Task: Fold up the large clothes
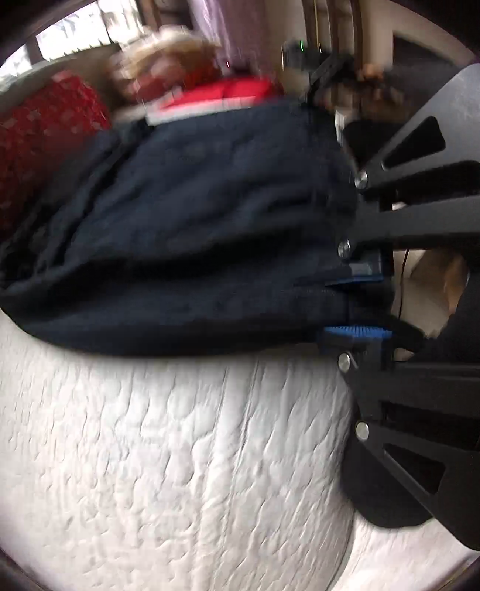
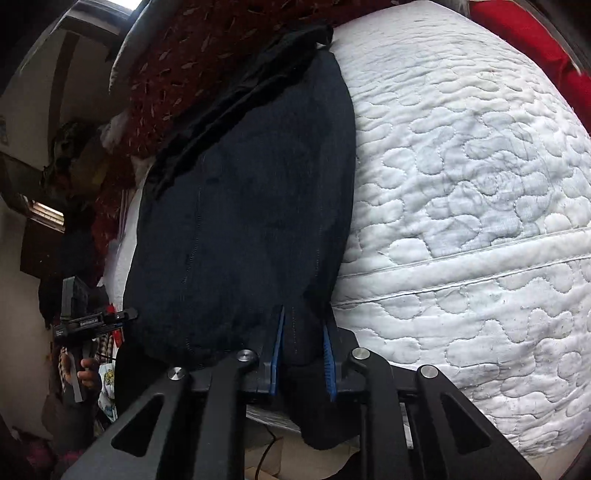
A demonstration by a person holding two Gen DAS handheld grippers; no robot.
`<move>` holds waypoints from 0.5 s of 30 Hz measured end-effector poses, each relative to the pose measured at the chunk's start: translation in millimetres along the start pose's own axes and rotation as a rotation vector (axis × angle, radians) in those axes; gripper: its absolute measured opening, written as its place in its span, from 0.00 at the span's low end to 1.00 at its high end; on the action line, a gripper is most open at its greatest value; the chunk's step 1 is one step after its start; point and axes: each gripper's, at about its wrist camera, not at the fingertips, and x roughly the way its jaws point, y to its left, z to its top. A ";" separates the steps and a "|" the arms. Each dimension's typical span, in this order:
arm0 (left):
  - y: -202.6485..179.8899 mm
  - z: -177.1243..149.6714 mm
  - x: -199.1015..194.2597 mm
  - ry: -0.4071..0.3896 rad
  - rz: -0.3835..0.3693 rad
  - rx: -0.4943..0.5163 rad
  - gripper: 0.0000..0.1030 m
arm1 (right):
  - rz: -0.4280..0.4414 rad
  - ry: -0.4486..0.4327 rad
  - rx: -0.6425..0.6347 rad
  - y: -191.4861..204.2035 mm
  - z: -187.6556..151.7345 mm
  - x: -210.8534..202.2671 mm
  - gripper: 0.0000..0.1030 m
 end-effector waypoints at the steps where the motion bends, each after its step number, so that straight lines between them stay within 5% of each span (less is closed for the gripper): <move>1: 0.2 0.7 -6.9 -0.013 -0.034 -0.017 0.13 | 0.023 -0.007 -0.016 4.1 1.8 -4.6 0.15; 7: -8.6 20.9 -46.2 -0.103 -0.220 -0.091 0.13 | 0.201 -0.126 0.017 25.8 26.5 -36.2 0.10; 15: -22.0 84.5 -67.1 -0.209 -0.276 -0.129 0.12 | 0.371 -0.303 0.104 26.0 88.7 -59.5 0.08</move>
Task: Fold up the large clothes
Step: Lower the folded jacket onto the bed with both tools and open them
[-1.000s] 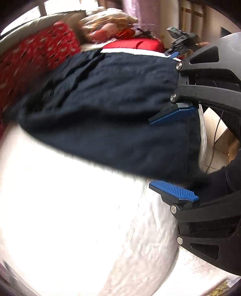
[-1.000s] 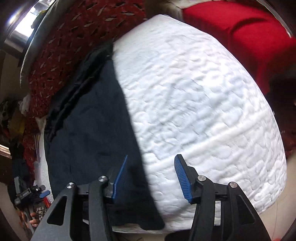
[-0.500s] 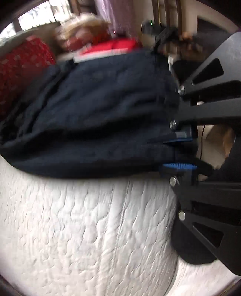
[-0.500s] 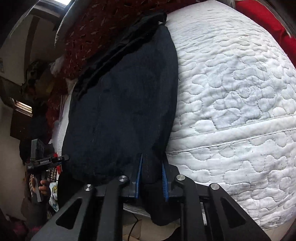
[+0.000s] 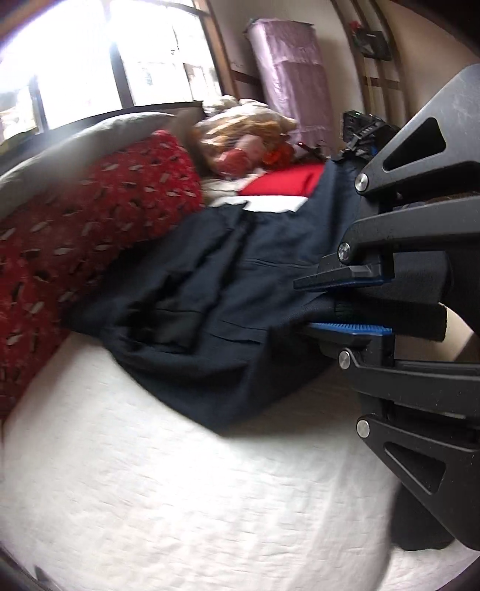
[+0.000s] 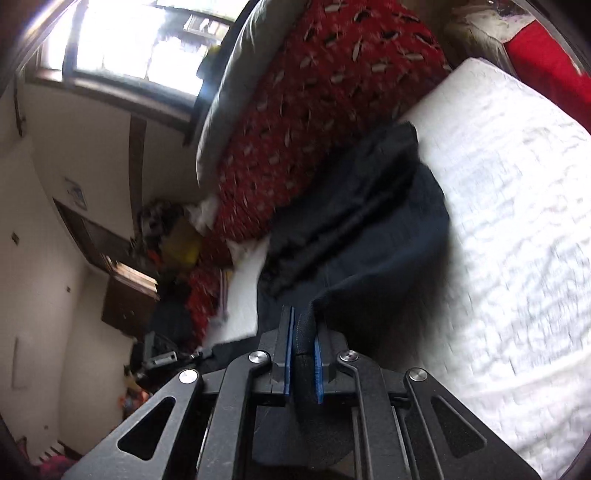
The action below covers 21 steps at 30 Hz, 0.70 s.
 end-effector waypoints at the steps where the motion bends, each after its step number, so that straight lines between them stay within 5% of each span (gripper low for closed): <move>1: -1.0 9.9 3.5 -0.012 -0.002 -0.011 0.12 | 0.007 -0.017 0.010 -2.3 10.3 0.1 0.08; 8: 9.1 68.3 25.2 -0.047 -0.014 -0.090 0.12 | 0.019 -0.078 0.078 -27.2 78.8 15.7 0.07; 21: 17.5 218.7 93.6 -0.166 0.020 -0.206 0.07 | -0.055 -0.132 0.171 -62.6 185.5 118.7 0.07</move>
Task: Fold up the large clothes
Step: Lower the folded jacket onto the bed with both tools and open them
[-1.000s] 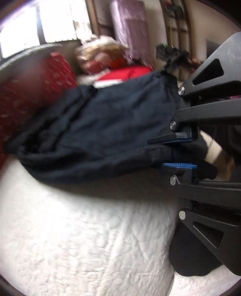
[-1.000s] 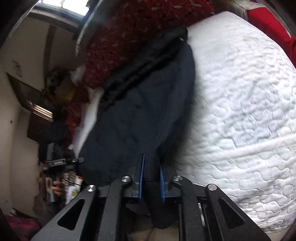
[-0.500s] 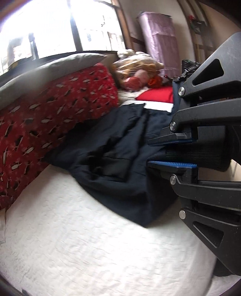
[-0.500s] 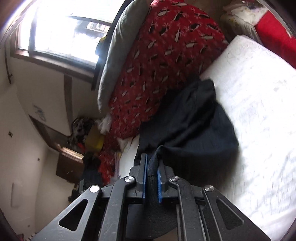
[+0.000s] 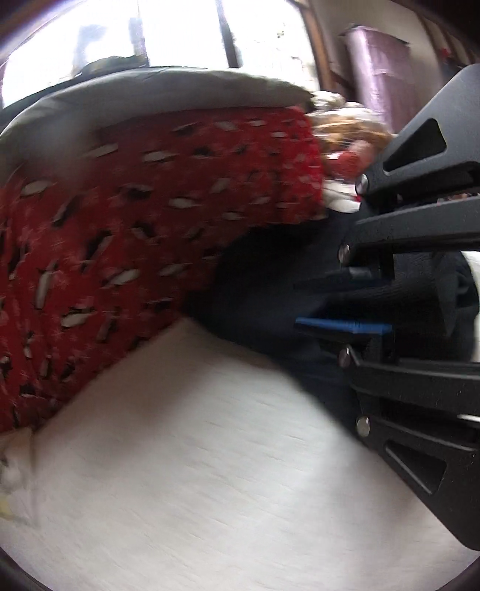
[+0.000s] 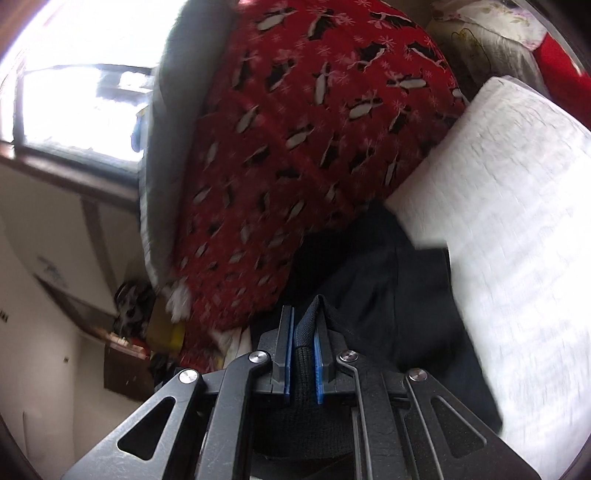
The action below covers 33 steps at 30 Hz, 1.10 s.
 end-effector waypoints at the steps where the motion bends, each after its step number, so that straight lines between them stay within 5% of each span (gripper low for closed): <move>1: -0.8 13.5 7.4 -0.019 0.005 -0.013 0.07 | -0.008 -0.013 0.017 -3.6 11.0 11.0 0.07; 8: 11.4 62.7 57.9 -0.020 0.115 -0.033 0.07 | -0.140 -0.013 0.123 -47.0 57.8 93.2 0.08; 13: -1.7 53.1 52.2 0.048 0.054 0.125 0.11 | -0.143 0.011 0.222 -69.3 63.9 104.8 0.17; 14: -6.5 47.4 51.0 0.076 0.029 0.166 0.20 | -0.105 -0.031 0.221 -67.6 65.6 94.4 0.24; 17: -17.5 29.4 56.0 0.148 0.038 0.267 0.71 | 0.004 -0.180 0.225 -66.2 68.0 55.9 0.51; 19: -17.1 19.3 63.4 0.183 0.069 0.300 0.72 | -0.017 -0.186 0.180 -62.5 68.0 44.5 0.54; 25: 0.9 -2.5 87.7 0.297 0.081 0.257 0.72 | -0.213 -0.014 -0.040 -40.7 53.0 65.4 0.54; 29: -15.3 -22.1 85.2 0.257 0.156 0.343 0.71 | -0.230 0.017 -0.158 -22.4 43.0 92.7 0.55; 31: -22.9 -26.8 77.5 0.210 0.171 0.378 0.65 | -0.285 0.037 -0.219 -15.3 42.8 106.6 0.55; 33: -28.3 -29.4 70.8 0.183 0.168 0.399 0.39 | -0.325 0.079 -0.266 -12.1 39.6 124.5 0.55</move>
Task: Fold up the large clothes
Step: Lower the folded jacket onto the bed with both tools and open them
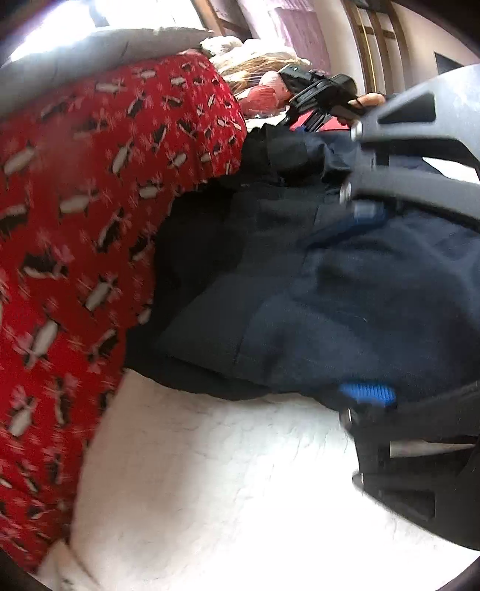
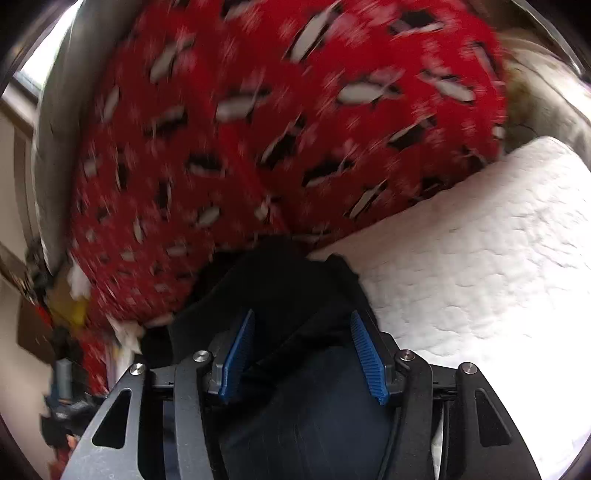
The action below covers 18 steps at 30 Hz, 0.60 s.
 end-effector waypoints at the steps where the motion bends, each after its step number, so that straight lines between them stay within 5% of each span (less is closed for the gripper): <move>1: -1.5 0.2 -2.3 -0.009 0.012 0.012 0.33 | -0.011 0.004 -0.013 3.0 0.1 3.8 0.55; 3: -1.5 1.1 -5.1 -0.029 0.058 0.030 0.13 | -0.048 0.008 -0.037 7.7 1.3 10.0 0.56; 6: 6.7 3.2 -8.5 -0.039 0.041 -0.010 0.11 | -0.129 0.020 -0.036 11.5 4.9 19.6 0.54; 11: 16.8 3.9 -9.9 -0.049 0.013 -0.046 0.11 | -0.129 0.003 -0.001 9.1 9.4 20.0 0.57; 13: 17.3 2.9 -11.0 -0.058 0.024 -0.051 0.07 | -0.142 0.044 -0.081 17.9 4.9 25.2 0.43; 14: 17.1 2.2 -14.3 -0.069 0.022 -0.057 0.04 | -0.145 0.039 -0.116 23.2 1.6 24.3 0.06; 16: 15.0 3.6 -25.1 -0.109 0.002 -0.066 0.03 | -0.135 -0.027 -0.178 31.9 -0.1 8.2 0.06; 18: 12.9 5.8 -37.3 -0.156 -0.019 -0.074 0.03 | -0.035 -0.122 -0.151 33.1 2.6 -18.2 0.06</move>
